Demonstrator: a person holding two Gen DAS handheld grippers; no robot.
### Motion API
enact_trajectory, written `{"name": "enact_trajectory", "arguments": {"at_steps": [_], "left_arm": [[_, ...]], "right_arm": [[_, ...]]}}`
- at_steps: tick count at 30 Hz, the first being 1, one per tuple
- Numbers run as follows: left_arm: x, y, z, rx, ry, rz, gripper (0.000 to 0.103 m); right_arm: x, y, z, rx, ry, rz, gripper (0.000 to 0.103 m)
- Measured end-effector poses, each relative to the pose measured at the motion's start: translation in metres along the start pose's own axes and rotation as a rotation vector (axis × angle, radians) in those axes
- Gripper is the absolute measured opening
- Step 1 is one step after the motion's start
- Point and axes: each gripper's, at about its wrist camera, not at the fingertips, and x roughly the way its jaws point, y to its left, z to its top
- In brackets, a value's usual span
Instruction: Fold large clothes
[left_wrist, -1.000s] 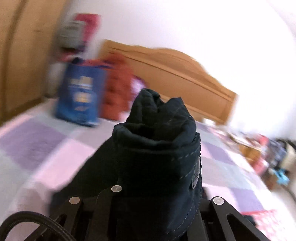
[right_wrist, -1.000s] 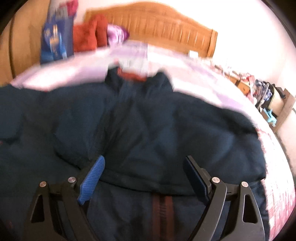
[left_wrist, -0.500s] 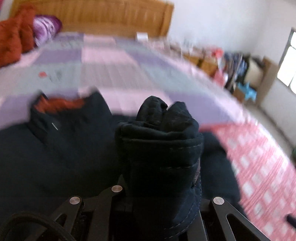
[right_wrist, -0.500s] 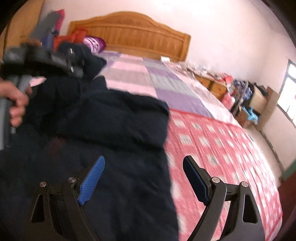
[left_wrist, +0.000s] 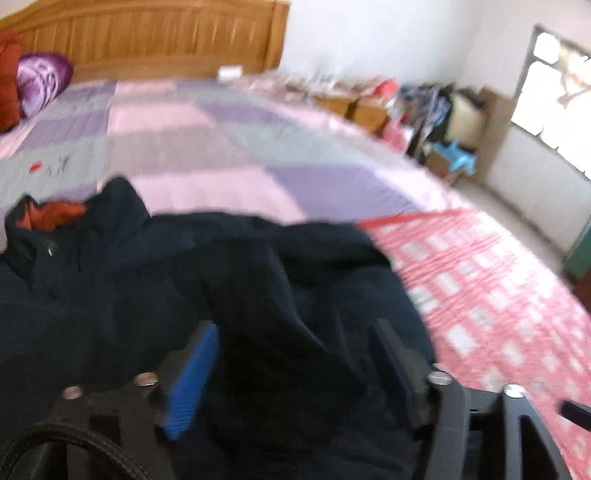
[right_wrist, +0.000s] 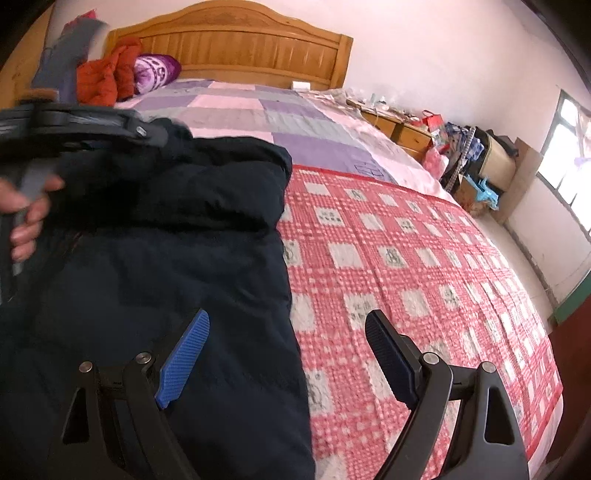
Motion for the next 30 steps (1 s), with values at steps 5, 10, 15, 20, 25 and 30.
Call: {"name": "enact_trajectory", "arguments": {"at_steps": [5,10,15,20,25,30], "left_arm": [[-0.069,0.054,-0.010,-0.037,-0.109,0.199,0.085],[-0.088,0.157,-0.014,-0.149,-0.043,0.430,0.085],[-0.058,0.245,-0.027,-0.286,0.097,0.560,0.085],[-0.033,0.266,-0.057,-0.284,0.140,0.584,0.095],[-0.029,0.270,-0.069,-0.292,0.106,0.571,0.099],[-0.032,0.272,-0.068,-0.293,0.087,0.553,0.099]], "right_arm": [[0.007,0.010,0.029,0.008,-0.021,0.014,0.089],[0.020,0.031,0.066,0.000,-0.049,0.048,0.089],[0.041,0.068,0.114,-0.002,-0.096,0.096,0.089],[0.087,0.104,0.143,-0.034,-0.059,0.056,0.090],[0.146,0.110,0.158,0.052,0.071,0.098,0.090],[0.159,0.089,0.168,0.252,0.112,0.191,0.092]]}}
